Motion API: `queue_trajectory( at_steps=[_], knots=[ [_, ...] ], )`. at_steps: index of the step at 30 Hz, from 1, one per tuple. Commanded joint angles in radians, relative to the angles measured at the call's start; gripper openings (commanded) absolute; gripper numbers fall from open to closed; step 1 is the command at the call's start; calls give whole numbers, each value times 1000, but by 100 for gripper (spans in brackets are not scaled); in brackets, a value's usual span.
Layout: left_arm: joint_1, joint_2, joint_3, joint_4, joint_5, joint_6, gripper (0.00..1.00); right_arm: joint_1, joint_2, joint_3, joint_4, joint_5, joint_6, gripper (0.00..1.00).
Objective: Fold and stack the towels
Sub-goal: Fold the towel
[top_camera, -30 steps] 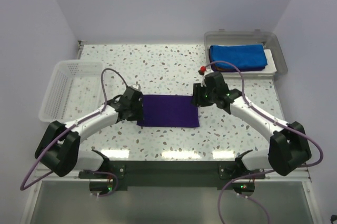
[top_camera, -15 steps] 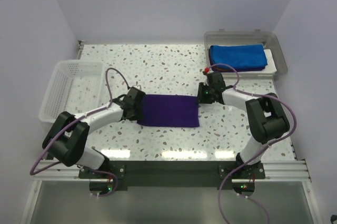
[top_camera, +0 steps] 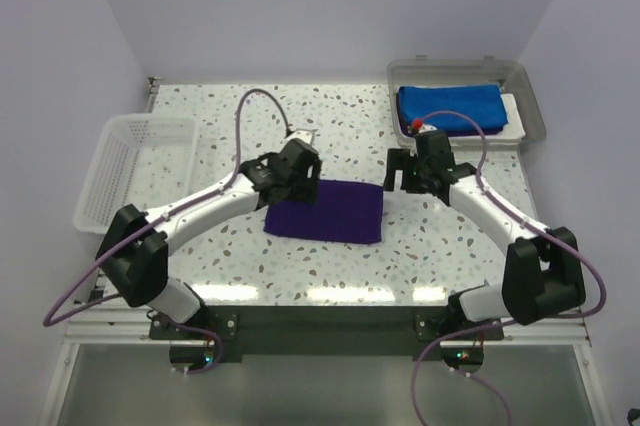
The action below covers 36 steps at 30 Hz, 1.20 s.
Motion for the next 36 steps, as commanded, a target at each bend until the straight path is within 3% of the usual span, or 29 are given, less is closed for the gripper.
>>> queue_trajectory(
  at_steps=[1, 6, 13, 19, 28, 31, 36],
  knots=[
    [-130, 114, 180, -62, -48, 27, 78, -46, -54, -40, -151, 117, 23, 98],
    [-262, 319, 366, -78, -33, 12, 75, -124, -98, -103, -147, 94, 50, 99],
    [-298, 452, 405, -52, -46, -5, 69, -135, -20, -116, -95, 19, 70, 98],
    [-279, 433, 320, -39, -77, -16, 67, -138, 38, -140, -59, 54, 89, 98],
    [-146, 199, 139, 54, -19, 38, 70, -150, -31, -133, -88, 111, 86, 95],
    [-60, 200, 145, 105, 12, 84, 65, -147, -83, -128, -85, 1, 52, 85],
    [-13, 312, 220, 192, 23, 141, 45, -65, -149, -110, -110, -108, 15, 65]
  ],
)
